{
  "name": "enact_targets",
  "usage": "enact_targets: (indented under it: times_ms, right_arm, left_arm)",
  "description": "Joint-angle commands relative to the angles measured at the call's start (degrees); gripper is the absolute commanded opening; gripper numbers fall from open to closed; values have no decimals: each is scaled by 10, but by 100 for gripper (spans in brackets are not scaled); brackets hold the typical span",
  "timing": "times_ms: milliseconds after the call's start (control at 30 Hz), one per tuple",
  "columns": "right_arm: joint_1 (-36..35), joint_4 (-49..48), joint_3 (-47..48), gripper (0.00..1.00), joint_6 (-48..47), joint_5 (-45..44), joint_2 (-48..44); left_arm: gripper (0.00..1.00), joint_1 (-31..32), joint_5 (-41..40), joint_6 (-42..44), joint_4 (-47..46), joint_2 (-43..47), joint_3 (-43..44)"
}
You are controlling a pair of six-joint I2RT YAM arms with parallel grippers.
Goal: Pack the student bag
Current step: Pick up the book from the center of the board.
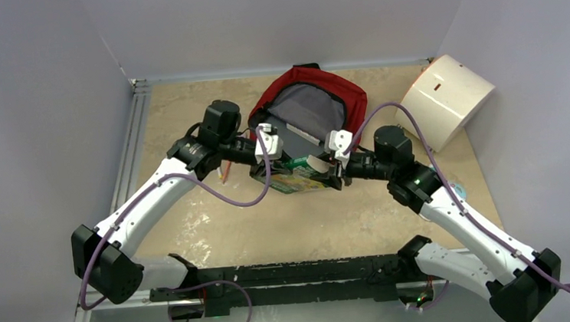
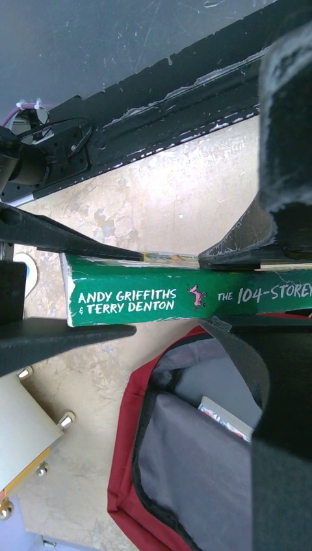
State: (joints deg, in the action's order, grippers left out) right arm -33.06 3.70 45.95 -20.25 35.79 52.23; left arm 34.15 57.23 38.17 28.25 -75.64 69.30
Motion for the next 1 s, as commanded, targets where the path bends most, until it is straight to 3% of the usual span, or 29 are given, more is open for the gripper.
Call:
enact_targets:
  times_ms: [0,133,167,233,267,333,433,567,767,867,967]
  right_arm:
    - [0,-17,11,45,-12,16,2]
    - [0,-13,15,24,-18,21,6]
    - [0,-14,17,18,-16,13,3]
    - [0,-31,14,0,10,-25,-6]
    - [0,-34,12,0,30,-47,-14]
    - [1,-58,4,0,62,-89,-39]
    - [0,-122,-20,0,145,-204,-95]
    - [0,-157,-29,0,206,-389,-125]
    - [0,-142,11,0,317,-634,-92]
    - [0,-105,44,0,385,-692,-63]
    - [0,-76,64,0,450,-701,-43]
  left_arm:
    - [0,1,58,0,-48,16,15]
    - [0,1,62,-32,-56,-1,27]
    - [4,1,56,-50,-66,-4,27]
    - [20,1,29,-94,-112,-5,18]
    - [28,1,14,-113,-132,-4,12]
    - [54,1,-26,-155,-174,0,1]
    - [63,1,-106,-206,-227,6,-13]
    - [68,-11,-197,-276,-269,1,-12]
    - [71,-37,-389,-447,-266,-48,42]
    - [73,-42,-474,-545,-223,-80,82]
    - [74,-46,-492,-613,-192,-111,114]
